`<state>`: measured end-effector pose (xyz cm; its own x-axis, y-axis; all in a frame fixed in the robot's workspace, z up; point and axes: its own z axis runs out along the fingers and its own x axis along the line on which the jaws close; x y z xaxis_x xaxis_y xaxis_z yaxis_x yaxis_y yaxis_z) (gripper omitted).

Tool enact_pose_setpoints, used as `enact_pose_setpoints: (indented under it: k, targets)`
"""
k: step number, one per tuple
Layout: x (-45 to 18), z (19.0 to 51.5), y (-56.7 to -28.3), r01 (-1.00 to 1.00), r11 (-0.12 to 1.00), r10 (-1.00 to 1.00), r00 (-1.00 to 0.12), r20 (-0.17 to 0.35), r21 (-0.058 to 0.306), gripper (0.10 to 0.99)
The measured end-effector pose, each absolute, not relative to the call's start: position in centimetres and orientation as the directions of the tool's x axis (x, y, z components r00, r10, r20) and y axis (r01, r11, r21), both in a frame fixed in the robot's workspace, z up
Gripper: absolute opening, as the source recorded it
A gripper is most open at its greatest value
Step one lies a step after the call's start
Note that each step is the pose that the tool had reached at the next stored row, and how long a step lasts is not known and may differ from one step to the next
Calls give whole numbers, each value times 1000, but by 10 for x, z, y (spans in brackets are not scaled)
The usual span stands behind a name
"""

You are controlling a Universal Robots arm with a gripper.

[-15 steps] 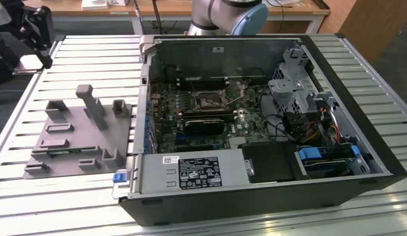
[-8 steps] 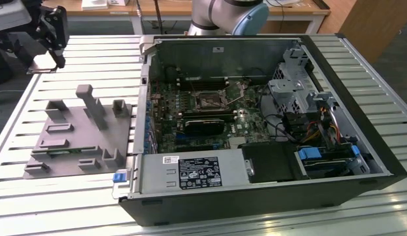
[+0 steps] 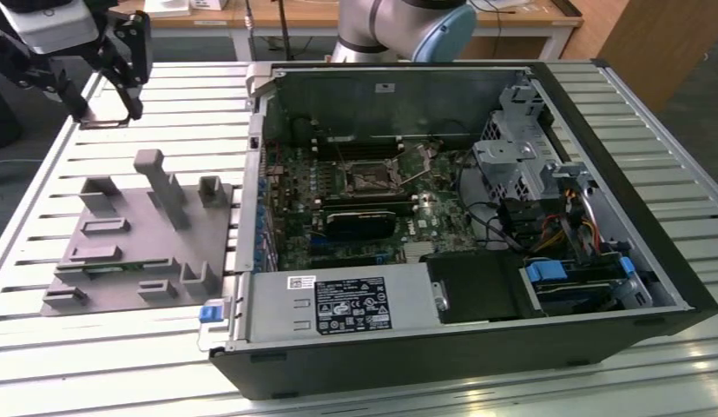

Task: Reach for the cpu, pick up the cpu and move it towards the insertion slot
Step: 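Pick up the cpu and move it towards the insertion slot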

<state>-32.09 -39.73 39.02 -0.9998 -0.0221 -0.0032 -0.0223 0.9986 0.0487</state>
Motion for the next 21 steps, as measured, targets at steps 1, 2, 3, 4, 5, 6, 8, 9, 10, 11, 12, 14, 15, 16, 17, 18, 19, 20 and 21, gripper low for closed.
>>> enact_pose_setpoints:
  k: [1, 2, 3, 4, 5, 6, 8, 9, 10, 11, 12, 14, 15, 16, 17, 18, 19, 20, 21]
  targets:
    - [-319, 390, -397, -22, 999, -22, -1000, -4, 49, 545]
    - [-317, 390, -397, -22, 999, -22, -1000, -4, 49, 545]
    - [-315, 390, -397, -22, 999, -22, -1000, -4, 49, 545]
    - [-314, 390, -397, -22, 999, -22, -1000, -4, 49, 545]
    - [-312, 390, -397, -22, 999, -22, -1000, -5, 49, 545]
    - [-310, 390, -397, -22, 999, -22, -1000, -5, 49, 545]
    - [-305, 390, -397, -22, 999, -21, -1000, -5, 49, 545]
    - [-302, 390, -397, -22, 999, -21, -1000, -5, 49, 545]
    - [-299, 390, -397, -22, 999, -21, -1000, -6, 49, 545]
    - [-296, 390, -397, -22, 999, -21, -1000, -6, 49, 545]
    - [-293, 390, -397, -22, 999, -21, -1000, -6, 49, 545]
    - [-287, 390, -397, -22, 999, -21, -1000, -7, 49, 545]
    - [-283, 390, -397, -22, 999, -21, -1000, -7, 49, 545]
    - [-280, 390, -397, -22, 999, -21, -1000, -8, 49, 545]
    - [-277, 390, -397, -22, 999, -21, -1000, -8, 49, 545]
    - [-274, 390, -397, -22, 999, -21, -1000, -9, 49, 545]
    - [-271, 390, -397, -22, 999, -21, -1000, -9, 49, 545]
    - [-267, 390, -397, -22, 999, -21, -1000, -9, 49, 545]
    - [-264, 390, -397, -22, 999, -21, -1000, -10, 49, 545]
